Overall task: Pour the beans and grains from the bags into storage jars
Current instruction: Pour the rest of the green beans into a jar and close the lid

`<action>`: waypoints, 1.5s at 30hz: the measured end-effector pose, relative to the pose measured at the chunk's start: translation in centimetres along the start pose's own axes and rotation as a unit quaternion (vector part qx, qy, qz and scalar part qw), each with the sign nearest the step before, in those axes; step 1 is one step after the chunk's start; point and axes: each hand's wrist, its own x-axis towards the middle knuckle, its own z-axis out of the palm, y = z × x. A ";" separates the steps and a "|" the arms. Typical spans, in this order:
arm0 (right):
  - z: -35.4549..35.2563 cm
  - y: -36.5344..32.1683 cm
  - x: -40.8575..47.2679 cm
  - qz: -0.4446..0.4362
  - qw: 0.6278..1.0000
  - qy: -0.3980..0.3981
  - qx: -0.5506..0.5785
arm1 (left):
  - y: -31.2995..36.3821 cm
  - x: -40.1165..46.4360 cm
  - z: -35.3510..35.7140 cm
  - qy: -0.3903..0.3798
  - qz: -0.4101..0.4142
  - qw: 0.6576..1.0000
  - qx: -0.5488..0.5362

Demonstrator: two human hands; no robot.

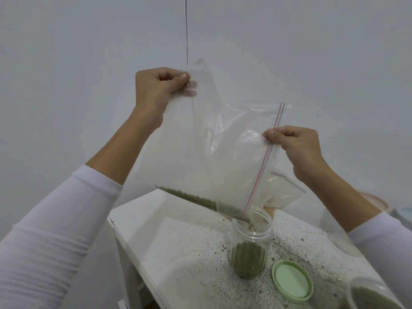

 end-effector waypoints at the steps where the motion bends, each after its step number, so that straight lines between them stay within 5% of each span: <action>1: 0.0 0.2 -0.1 -0.001 1.000 0.006 0.003 | 0.1 -0.1 0.1 0.000 0.002 1.000 -0.004; 45: -1.4 1.6 -0.5 0.003 1.000 0.025 0.007 | 0.7 -0.6 2.3 -0.020 -0.001 1.000 0.008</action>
